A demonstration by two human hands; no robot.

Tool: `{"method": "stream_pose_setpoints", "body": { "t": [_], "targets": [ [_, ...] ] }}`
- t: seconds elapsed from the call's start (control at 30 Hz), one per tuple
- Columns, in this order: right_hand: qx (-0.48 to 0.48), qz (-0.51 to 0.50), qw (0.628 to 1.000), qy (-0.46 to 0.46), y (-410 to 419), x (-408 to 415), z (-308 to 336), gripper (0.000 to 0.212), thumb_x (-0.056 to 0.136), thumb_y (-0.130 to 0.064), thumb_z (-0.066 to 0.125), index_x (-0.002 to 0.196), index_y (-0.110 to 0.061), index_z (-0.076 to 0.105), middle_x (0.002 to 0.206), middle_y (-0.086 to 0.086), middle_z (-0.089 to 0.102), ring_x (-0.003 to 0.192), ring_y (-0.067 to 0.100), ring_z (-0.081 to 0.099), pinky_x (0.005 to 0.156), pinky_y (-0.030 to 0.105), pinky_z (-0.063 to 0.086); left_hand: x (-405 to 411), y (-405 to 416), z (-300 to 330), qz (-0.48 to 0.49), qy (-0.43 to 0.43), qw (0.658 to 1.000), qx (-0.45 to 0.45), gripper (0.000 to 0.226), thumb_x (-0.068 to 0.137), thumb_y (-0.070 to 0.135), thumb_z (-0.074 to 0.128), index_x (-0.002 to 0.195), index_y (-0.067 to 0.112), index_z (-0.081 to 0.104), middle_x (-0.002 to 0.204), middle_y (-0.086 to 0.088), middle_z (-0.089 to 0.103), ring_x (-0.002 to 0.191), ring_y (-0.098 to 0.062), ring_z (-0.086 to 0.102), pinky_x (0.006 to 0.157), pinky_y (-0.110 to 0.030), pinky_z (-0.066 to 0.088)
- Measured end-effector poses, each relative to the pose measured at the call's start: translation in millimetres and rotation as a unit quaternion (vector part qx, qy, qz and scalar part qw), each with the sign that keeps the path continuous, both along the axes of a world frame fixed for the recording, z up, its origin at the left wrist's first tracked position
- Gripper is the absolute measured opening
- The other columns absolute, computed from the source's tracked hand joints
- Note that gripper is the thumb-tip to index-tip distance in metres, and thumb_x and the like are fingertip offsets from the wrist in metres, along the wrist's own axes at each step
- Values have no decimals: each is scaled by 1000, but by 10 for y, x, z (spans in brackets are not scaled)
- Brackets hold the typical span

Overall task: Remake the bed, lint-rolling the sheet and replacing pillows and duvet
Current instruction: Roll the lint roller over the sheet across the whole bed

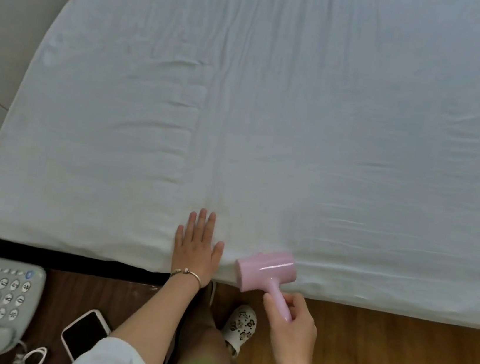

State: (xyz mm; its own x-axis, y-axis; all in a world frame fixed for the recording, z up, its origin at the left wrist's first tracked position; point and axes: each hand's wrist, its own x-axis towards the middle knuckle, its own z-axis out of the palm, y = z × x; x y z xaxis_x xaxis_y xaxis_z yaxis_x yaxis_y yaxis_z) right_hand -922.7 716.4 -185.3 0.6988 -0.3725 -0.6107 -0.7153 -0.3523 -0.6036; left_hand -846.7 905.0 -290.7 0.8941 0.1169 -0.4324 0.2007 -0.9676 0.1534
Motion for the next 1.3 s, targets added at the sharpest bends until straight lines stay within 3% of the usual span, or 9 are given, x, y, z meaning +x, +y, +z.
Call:
{"method": "stream_pose_setpoints", "body": {
  "t": [0.07, 0.17, 0.43, 0.7, 1.0, 1.07, 1.2, 1.3],
  "targets": [
    [17, -8, 1000, -24, 25, 120, 100, 16, 84, -32, 72, 81, -21, 62, 70, 2, 63, 61, 14, 57, 53, 26, 38, 118, 6, 127, 25, -1, 1000, -14, 63, 98, 45, 27, 154, 26, 5, 162, 2, 2, 148, -20, 0, 119, -38, 5],
    [44, -11, 997, -66, 100, 500, 252, 15, 86, -32, 70, 84, -22, 59, 71, 7, 62, 58, 17, 53, 53, 27, 38, 390, 20, 310, 49, -17, 998, -43, 56, 99, 35, 37, 152, 28, 19, 158, -1, 19, 143, -23, 18, 116, -36, 17],
    [47, -44, 992, -108, 293, 2182, 361, 20, 86, -36, 67, 87, -19, 56, 74, 5, 60, 58, 16, 53, 52, 27, 38, 1771, 111, 527, 58, -39, 994, -81, 54, 101, 32, 31, 153, 29, 15, 162, 1, 10, 148, -20, 7, 117, -36, 15],
    [52, -34, 988, -140, 531, 4394, 219, 25, 87, -43, 65, 92, -19, 57, 80, 2, 62, 65, 13, 57, 55, 25, 38, 3994, 212, 414, 23, -75, 993, -83, 54, 102, 36, 29, 153, 28, 14, 162, 1, 10, 149, -19, 3, 117, -37, 15],
    [23, 3, 981, -191, 568, 6696, -23, 34, 88, -49, 61, 96, -17, 56, 86, -2, 62, 72, 10, 59, 56, 27, 40, 6220, 248, 129, 4, -104, 994, -35, 59, 100, 52, 18, 154, 31, 2, 162, 2, -4, 148, -19, -10, 120, -41, -4],
    [13, 12, 979, -202, 563, 7174, -104, 37, 89, -53, 57, 95, -16, 55, 85, -3, 62, 74, 12, 59, 57, 28, 40, 6486, 218, -24, 7, -102, 995, -10, 62, 97, 59, 12, 153, 35, -3, 162, 4, -9, 148, -18, -14, 119, -44, -8],
    [-25, 73, 974, -213, 612, 8055, -322, 44, 94, -58, 48, 106, -16, 52, 87, -7, 56, 74, 7, 54, 57, 26, 36, 6592, 189, -376, 18, -190, 981, 23, 64, 94, 66, 10, 152, 39, -1, 162, 5, -5, 148, -17, -11, 117, -44, -12],
    [-58, 88, 967, -234, 728, 8555, -444, 43, 96, -55, 43, 114, -17, 52, 89, -5, 58, 79, 14, 58, 65, 31, 44, 6621, 199, -561, 19, -224, 974, 26, 65, 94, 65, 9, 152, 38, 4, 162, 4, 0, 149, -17, -7, 117, -43, -11]
  ]
}}
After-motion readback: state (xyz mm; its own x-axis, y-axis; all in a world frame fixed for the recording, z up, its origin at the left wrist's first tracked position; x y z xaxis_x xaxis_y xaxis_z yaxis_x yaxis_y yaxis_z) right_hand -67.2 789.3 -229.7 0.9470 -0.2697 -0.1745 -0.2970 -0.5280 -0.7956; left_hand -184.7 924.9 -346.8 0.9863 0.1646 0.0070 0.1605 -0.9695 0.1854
